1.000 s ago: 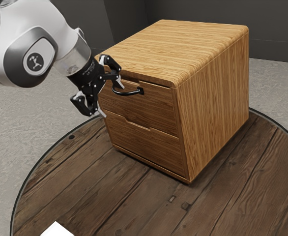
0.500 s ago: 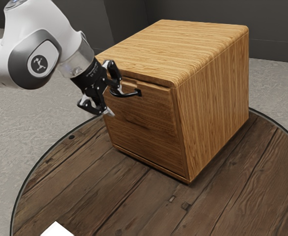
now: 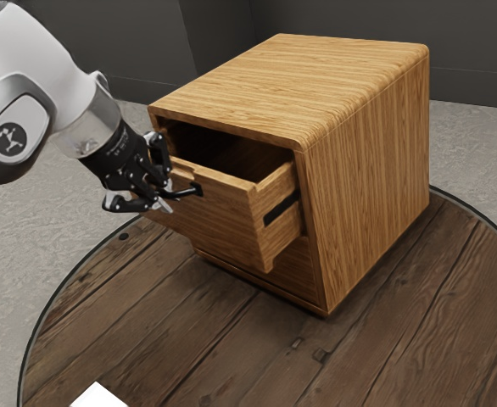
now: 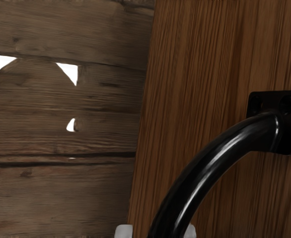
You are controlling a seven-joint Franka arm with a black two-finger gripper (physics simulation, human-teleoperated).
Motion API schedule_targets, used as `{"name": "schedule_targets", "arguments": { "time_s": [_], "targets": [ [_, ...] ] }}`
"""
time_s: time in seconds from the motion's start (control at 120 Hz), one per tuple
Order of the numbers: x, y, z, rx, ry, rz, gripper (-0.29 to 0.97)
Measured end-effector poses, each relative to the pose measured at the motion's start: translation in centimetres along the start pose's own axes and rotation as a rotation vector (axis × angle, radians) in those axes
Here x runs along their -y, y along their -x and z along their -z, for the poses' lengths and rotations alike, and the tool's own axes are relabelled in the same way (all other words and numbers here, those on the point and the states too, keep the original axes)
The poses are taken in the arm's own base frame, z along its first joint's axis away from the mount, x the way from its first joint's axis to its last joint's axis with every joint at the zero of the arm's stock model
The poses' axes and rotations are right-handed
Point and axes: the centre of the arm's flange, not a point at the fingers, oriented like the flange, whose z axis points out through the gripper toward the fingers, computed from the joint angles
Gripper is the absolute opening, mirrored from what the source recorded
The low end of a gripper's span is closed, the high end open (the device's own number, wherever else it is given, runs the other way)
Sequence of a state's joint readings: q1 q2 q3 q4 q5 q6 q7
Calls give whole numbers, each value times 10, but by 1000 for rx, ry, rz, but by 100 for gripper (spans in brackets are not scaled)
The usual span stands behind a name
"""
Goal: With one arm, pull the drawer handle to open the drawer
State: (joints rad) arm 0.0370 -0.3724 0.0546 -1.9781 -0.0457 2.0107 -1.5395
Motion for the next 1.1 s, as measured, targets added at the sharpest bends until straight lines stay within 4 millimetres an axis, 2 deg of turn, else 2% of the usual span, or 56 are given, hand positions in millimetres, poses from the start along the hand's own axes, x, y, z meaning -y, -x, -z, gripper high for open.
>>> {"name": "schedule_targets", "arguments": {
  "time_s": [0.558,0.85,0.917,1.042,1.1],
  "targets": [
    [92,-7,41,-16,48,3,-11],
    [120,-11,56,-27,70,8,-11],
    [125,-11,66,-38,91,2,1],
    [143,-11,101,-46,150,-3,20],
    [129,0,133,-39,163,-31,32]
  ]
}}
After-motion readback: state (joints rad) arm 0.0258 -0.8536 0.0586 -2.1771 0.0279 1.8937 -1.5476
